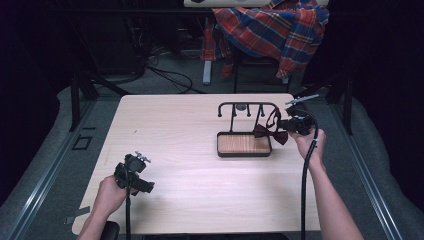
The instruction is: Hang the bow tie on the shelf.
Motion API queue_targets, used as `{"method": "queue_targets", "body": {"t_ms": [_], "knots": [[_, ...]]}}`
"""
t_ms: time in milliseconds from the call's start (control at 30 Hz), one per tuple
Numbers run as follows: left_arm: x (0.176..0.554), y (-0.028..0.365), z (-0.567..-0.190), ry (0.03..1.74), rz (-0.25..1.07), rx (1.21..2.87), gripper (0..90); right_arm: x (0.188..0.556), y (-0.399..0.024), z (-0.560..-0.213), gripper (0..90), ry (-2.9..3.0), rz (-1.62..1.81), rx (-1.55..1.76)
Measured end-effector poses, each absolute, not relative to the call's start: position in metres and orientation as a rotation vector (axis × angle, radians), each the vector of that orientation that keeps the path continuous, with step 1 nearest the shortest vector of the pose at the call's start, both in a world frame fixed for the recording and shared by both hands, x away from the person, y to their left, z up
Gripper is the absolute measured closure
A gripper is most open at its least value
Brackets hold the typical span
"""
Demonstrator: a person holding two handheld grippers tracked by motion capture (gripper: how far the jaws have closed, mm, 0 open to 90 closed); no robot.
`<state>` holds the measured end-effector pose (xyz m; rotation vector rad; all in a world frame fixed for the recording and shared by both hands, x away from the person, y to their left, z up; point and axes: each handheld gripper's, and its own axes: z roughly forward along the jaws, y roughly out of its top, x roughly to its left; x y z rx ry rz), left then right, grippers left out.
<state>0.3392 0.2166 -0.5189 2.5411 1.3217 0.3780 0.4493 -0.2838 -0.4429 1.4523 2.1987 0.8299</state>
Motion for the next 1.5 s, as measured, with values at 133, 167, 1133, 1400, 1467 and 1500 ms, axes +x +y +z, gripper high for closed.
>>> {"method": "queue_targets", "body": {"t_ms": [133, 167, 1133, 1400, 1467, 1500], "knots": [[0.339, 0.217, -0.518, 1.318, 0.375, 2.543, 15.3, 0.447, -0.285, -0.44, 76.2, 2.201, 0.819, 1.436], [0.339, 0.217, -0.518, 1.318, 0.375, 2.542, 15.3, 0.446, -0.285, -0.44, 74.3, 2.2, 0.819, 1.436], [0.338, 0.217, -0.517, 1.313, 0.365, 2.528, 14.6, 0.411, -0.278, -0.427, 35.2, 2.326, 0.751, 1.313], [0.339, 0.217, -0.517, 1.308, 0.359, 2.53, 14.5, 0.393, -0.271, -0.429, 24.1, 2.388, 0.727, 1.252], [0.339, 0.216, -0.517, 1.308, 0.359, 2.532, 14.5, 0.385, -0.268, -0.431, 22.4, 2.401, 0.727, 1.237], [0.339, 0.216, -0.517, 1.306, 0.353, 2.537, 14.5, 0.382, -0.267, -0.432, 21.6, 2.409, 0.732, 1.233]]}}
